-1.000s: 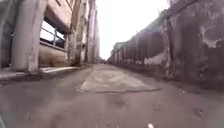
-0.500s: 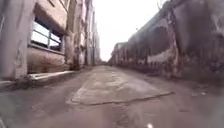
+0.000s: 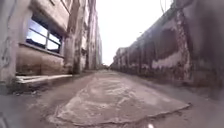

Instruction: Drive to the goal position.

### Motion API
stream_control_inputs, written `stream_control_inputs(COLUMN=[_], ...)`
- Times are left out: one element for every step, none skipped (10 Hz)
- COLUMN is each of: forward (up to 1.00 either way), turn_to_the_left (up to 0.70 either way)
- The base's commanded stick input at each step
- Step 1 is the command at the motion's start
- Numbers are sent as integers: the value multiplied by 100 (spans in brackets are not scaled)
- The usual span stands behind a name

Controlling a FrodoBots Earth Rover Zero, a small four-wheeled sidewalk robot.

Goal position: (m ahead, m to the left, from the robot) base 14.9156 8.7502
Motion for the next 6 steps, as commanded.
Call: stream_control_inputs(forward=[100, 100, 100, 100, 100, 100], turn_to_the_left=[0, 0, 0, 0, 0, 0])
